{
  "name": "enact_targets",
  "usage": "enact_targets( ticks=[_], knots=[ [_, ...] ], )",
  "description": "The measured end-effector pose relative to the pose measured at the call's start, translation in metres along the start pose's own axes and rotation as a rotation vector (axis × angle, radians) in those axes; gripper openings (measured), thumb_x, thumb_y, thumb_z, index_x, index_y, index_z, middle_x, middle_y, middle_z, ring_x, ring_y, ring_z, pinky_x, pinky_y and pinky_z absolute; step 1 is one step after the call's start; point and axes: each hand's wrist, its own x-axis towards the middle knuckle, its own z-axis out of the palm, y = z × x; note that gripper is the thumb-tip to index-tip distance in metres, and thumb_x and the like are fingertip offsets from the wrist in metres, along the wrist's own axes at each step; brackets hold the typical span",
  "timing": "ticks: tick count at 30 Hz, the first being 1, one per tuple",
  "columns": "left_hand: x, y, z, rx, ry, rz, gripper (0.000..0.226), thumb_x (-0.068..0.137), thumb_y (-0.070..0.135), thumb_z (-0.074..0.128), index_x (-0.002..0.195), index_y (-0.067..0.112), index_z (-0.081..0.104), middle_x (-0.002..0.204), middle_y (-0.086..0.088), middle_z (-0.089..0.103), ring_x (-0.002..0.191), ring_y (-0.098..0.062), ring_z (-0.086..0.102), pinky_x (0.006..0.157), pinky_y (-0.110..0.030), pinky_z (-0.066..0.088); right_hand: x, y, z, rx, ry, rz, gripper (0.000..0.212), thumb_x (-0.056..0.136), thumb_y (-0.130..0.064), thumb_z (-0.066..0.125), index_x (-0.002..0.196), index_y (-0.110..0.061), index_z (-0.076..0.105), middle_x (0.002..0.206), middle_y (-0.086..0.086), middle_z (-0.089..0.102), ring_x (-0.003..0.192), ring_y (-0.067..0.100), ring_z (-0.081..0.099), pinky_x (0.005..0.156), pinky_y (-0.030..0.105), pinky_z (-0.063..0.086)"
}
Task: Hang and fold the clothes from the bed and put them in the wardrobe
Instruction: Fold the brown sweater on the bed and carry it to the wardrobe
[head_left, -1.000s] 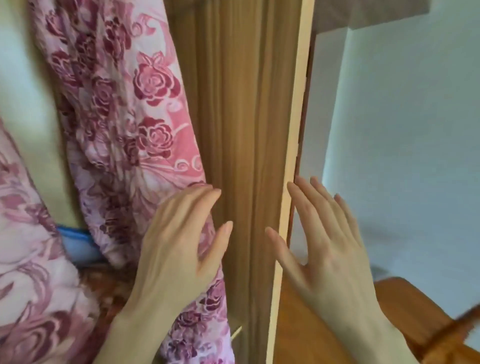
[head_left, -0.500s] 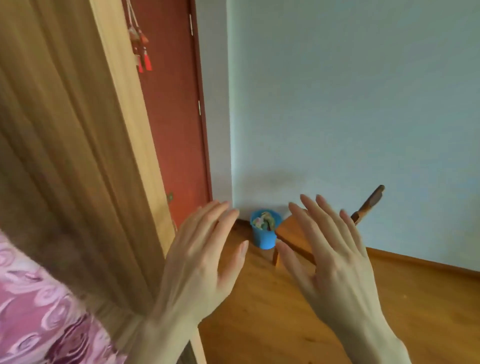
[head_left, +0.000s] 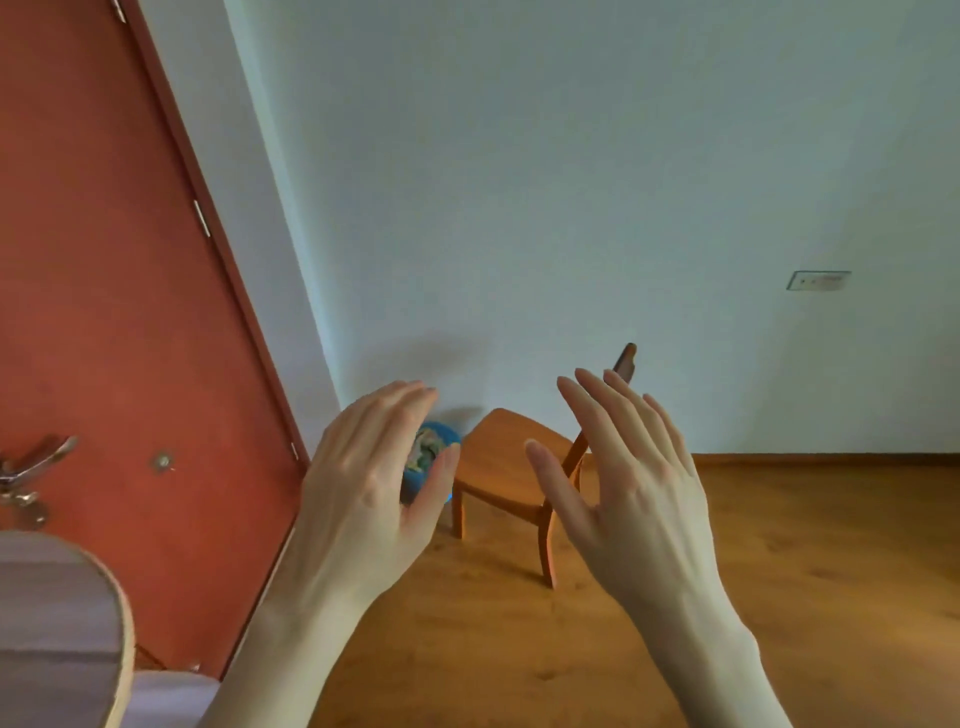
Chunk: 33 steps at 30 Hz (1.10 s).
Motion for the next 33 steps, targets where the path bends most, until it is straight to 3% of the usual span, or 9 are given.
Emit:
enact_targets(
  ticks=[4,9,14,18,23,28,33],
  knots=[
    [0.042,-0.006,0.041,-0.042,-0.038,0.009,0.058,0.109,0.051,0.040,0.141,0.007,0.061,0.141,-0.008,0.065,0.132,-0.024,0.060,0.110,-0.030,0.043,0.027,0.030,0.014,-0.058,-0.045,0.070,0.061,0.104,-0.059,0.051,0.151,-0.019,0.054,0.157,-0.002,0.051,0.153,0.016,0.037,0.127,0.031,0.018],
    [0.090,-0.014,0.101,-0.152,-0.051,0.071,0.060,0.109,0.053,0.038,0.141,0.009,0.061,0.141,-0.009,0.065,0.131,-0.026,0.061,0.107,-0.036,0.046,0.057,0.069,0.034,-0.164,-0.030,0.143,0.062,0.104,-0.059,0.050,0.150,-0.018,0.055,0.155,0.000,0.054,0.150,0.019,0.042,0.125,0.043,0.030],
    [0.146,-0.033,0.182,-0.277,-0.107,0.125,0.058,0.104,0.049,0.046,0.141,0.007,0.062,0.143,-0.012,0.065,0.132,-0.030,0.062,0.104,-0.046,0.054,0.091,0.107,0.072,-0.294,0.017,0.260,0.059,0.102,-0.056,0.059,0.147,-0.017,0.058,0.153,0.001,0.056,0.147,0.020,0.046,0.123,0.039,0.023],
    [0.199,-0.058,0.243,-0.354,-0.125,0.201,0.058,0.106,0.050,0.043,0.141,0.008,0.062,0.142,-0.011,0.066,0.131,-0.029,0.063,0.105,-0.043,0.052,0.128,0.129,0.108,-0.362,0.037,0.345,0.063,0.099,-0.058,0.054,0.146,-0.016,0.060,0.150,0.003,0.059,0.144,0.024,0.051,0.120,0.047,0.032],
    [0.251,-0.076,0.307,-0.444,-0.152,0.302,0.055,0.106,0.049,0.046,0.142,0.011,0.062,0.144,-0.007,0.065,0.134,-0.025,0.060,0.108,-0.038,0.049,0.167,0.155,0.131,-0.441,0.054,0.486,0.064,0.098,-0.058,0.054,0.146,-0.016,0.060,0.150,0.003,0.059,0.144,0.025,0.051,0.121,0.047,0.032],
    [0.285,-0.051,0.363,-0.581,-0.175,0.395,0.054,0.105,0.049,0.048,0.136,0.010,0.067,0.140,-0.008,0.068,0.131,-0.027,0.063,0.108,-0.037,0.047,0.174,0.188,0.128,-0.571,0.074,0.595,0.065,0.099,-0.060,0.053,0.147,-0.016,0.059,0.151,0.003,0.058,0.145,0.024,0.050,0.120,0.052,0.040],
    [0.309,0.000,0.414,-0.701,-0.244,0.502,0.053,0.103,0.049,0.050,0.136,0.013,0.068,0.141,-0.008,0.067,0.132,-0.028,0.062,0.107,-0.051,0.054,0.166,0.233,0.118,-0.675,0.111,0.710,0.065,0.101,-0.060,0.050,0.148,-0.016,0.057,0.153,0.003,0.056,0.146,0.024,0.048,0.120,0.052,0.041]
  ],
)
